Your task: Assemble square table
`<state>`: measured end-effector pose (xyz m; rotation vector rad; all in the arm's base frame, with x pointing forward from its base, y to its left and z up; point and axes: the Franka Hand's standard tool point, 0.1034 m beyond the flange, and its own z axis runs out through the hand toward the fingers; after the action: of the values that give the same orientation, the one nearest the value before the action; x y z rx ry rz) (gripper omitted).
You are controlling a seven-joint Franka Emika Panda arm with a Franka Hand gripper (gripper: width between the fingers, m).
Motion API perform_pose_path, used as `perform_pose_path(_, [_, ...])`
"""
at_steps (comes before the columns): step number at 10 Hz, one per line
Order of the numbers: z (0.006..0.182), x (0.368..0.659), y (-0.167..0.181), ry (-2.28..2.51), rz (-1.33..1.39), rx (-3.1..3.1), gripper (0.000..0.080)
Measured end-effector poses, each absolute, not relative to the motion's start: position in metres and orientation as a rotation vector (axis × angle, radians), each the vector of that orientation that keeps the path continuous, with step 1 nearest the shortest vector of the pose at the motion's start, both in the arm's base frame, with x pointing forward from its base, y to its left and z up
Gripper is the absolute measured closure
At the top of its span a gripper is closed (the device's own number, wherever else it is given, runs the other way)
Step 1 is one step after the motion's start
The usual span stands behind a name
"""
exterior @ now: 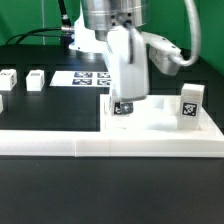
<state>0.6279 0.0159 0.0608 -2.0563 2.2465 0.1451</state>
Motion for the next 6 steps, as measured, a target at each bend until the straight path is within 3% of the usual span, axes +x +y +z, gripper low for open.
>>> perform_pose_path(3, [0.06,0.627,0.016,2.242,0.128,-2.049,0.0509])
perform_pose_path(4, [0.06,0.627,0.015,2.23,0.126,-2.06,0.0328])
perform_pose_path(5, [0.06,0.62,0.008,2.053,0.081,-2.224,0.0213])
perform_pose_path(6, [0.062,0.613,0.004,1.85,0.049,-2.392,0.0213])
